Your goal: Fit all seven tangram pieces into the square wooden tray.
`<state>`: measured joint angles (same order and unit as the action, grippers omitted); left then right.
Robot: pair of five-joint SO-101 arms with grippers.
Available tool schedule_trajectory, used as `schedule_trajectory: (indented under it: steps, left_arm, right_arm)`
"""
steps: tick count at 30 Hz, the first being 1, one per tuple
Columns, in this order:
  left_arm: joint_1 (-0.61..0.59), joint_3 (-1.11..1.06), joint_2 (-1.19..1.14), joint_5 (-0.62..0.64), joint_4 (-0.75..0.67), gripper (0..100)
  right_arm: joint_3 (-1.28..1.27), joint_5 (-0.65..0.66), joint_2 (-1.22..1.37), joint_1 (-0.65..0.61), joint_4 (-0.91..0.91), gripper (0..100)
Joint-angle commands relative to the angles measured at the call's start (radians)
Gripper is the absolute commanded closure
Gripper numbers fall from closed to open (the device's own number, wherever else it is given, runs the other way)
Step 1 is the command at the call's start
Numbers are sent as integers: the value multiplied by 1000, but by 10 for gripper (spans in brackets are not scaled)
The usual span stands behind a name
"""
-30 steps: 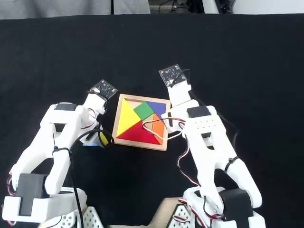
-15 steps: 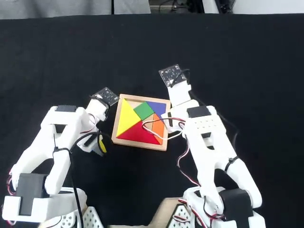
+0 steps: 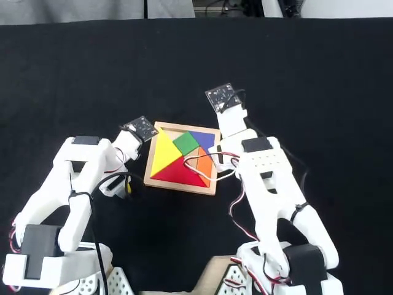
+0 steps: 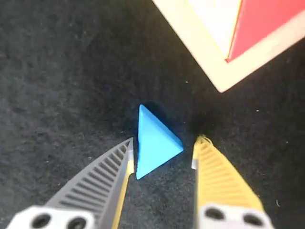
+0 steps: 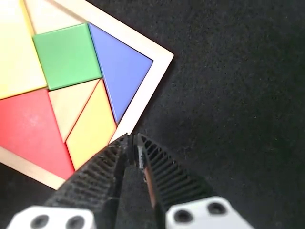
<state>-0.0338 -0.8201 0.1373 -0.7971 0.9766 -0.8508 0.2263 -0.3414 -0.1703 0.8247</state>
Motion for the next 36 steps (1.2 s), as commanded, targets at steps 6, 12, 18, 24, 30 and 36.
schedule_trajectory:
  steps: [6, 12, 18, 24, 30, 36]
  left_arm:
    - [10, 10, 3, -9, 8, 813]
    - [12, 12, 5, -8, 8, 813]
    - [12, 12, 5, -5, 5, 813]
    - [28, 1, 3, 28, 0, 813]
    - [28, -4, 3, 28, 0, 895]
    - [27, -2, 8, 29, 6, 898]
  right_arm:
    - [-4, 5, -1, -12, -25, 987]
    - [-4, 5, -1, -12, -25, 987]
    - [-4, 5, -1, -12, -25, 987]
    - [-4, 5, -1, -12, -25, 987]
    - [-4, 5, -1, -12, -25, 987]
    - [-4, 5, -1, -12, -25, 987]
